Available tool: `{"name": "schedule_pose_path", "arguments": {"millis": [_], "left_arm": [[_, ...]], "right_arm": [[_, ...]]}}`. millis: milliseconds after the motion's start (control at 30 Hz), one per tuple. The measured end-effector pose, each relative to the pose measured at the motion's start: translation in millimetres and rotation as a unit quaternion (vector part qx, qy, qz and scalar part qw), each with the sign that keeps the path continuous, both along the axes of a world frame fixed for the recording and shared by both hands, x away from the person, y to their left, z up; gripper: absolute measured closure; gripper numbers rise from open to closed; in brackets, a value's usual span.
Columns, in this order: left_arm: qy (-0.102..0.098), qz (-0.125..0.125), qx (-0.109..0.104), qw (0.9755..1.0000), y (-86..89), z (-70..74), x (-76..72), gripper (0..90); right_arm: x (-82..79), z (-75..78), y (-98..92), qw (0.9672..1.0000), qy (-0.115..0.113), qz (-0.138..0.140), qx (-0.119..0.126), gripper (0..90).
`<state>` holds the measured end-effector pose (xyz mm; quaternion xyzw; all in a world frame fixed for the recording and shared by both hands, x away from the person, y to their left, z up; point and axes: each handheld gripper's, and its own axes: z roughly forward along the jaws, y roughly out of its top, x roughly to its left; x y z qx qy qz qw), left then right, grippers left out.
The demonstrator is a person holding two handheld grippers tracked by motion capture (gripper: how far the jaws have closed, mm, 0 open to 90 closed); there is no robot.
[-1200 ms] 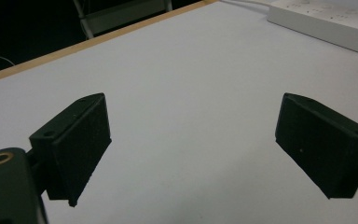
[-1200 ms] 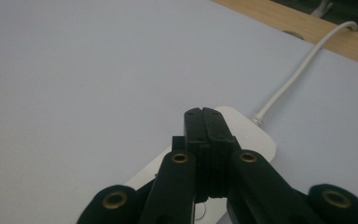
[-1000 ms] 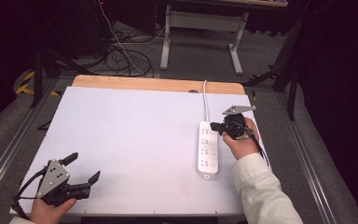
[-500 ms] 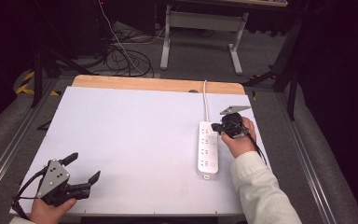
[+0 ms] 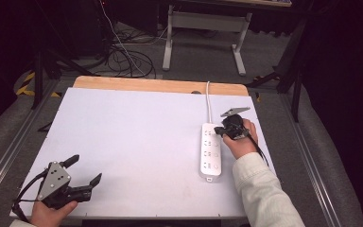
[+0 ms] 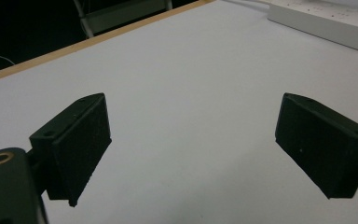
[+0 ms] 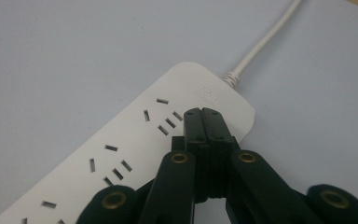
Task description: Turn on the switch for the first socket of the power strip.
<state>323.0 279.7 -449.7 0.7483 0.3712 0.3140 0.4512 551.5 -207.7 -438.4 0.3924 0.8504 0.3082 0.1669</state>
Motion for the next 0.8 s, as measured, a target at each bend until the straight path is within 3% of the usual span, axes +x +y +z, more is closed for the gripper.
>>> {"name": "schedule_pose_path", "arguments": {"millis": [400, 800], "left_arm": [[0.001, 0.0, 0.002, 1.0, 0.1, 0.0, -0.1, 10.8], [-0.001, 0.0, 0.002, 1.0, 0.1, 0.1, -0.3, 10.8]], "right_arm": [[1.7, -3.5, 2.3, 0.9999, 0.008, 0.001, -0.011, 90.0], [0.4, -4.9, 4.0, 0.9997, -0.003, -0.004, -0.024, 90.0]]}}
